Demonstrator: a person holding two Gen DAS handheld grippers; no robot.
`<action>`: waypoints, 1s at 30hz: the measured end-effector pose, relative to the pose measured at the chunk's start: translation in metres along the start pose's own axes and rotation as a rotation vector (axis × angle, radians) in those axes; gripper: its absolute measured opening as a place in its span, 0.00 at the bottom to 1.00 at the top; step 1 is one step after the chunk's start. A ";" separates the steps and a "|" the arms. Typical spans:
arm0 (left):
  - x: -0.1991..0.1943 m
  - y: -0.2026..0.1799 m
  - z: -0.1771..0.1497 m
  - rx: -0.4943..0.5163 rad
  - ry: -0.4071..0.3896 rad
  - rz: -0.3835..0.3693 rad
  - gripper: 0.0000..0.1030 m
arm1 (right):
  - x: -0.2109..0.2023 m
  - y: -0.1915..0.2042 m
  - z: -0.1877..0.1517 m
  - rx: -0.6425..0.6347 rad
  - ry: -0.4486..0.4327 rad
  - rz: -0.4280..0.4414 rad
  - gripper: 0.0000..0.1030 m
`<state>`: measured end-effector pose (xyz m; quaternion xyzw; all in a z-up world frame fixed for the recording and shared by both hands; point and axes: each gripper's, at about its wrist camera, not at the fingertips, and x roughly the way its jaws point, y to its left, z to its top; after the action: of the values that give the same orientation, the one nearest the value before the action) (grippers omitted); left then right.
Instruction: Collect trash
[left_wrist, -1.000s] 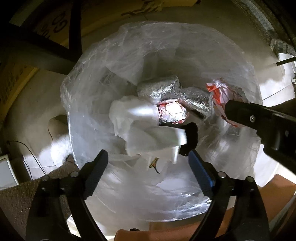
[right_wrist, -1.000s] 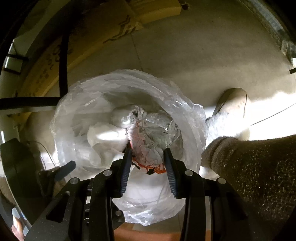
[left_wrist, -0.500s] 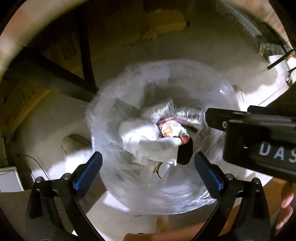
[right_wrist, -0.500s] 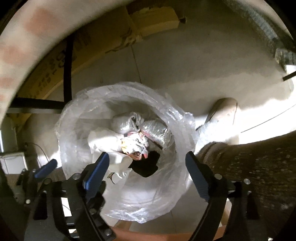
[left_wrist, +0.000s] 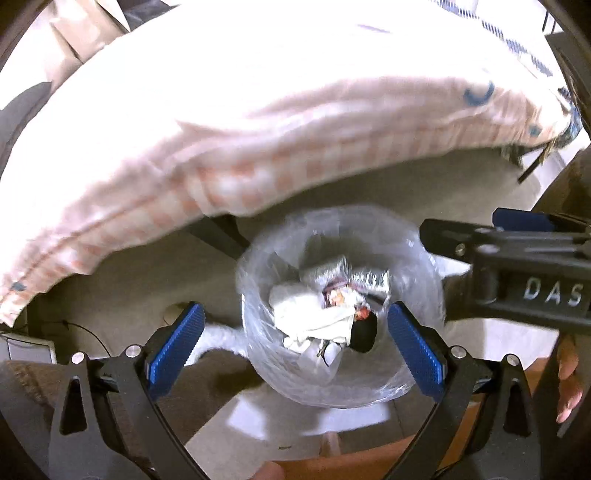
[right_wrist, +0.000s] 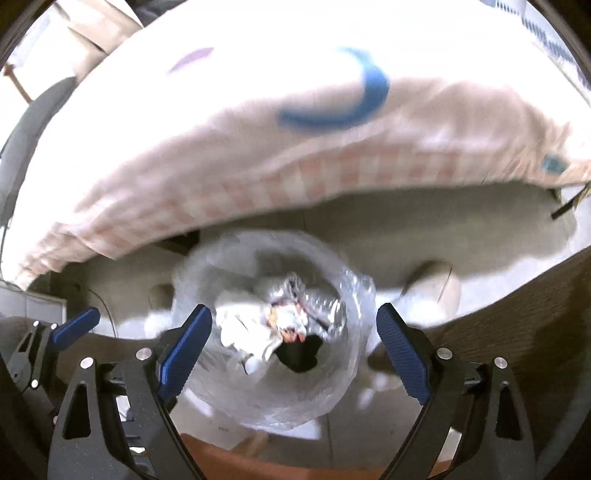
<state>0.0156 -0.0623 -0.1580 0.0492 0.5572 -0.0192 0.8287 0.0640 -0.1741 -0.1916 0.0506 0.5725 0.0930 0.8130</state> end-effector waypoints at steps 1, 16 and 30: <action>-0.008 0.001 0.000 -0.003 -0.019 -0.001 0.94 | -0.003 0.001 0.000 -0.004 -0.007 0.002 0.84; -0.113 0.048 0.018 -0.080 -0.304 -0.089 0.94 | -0.132 0.036 0.022 -0.255 -0.381 0.023 0.86; -0.181 0.083 0.055 0.037 -0.597 -0.100 0.94 | -0.198 0.043 0.080 -0.430 -0.682 0.102 0.90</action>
<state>0.0048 0.0101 0.0353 0.0288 0.2901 -0.0838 0.9529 0.0708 -0.1711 0.0264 -0.0643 0.2344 0.2285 0.9427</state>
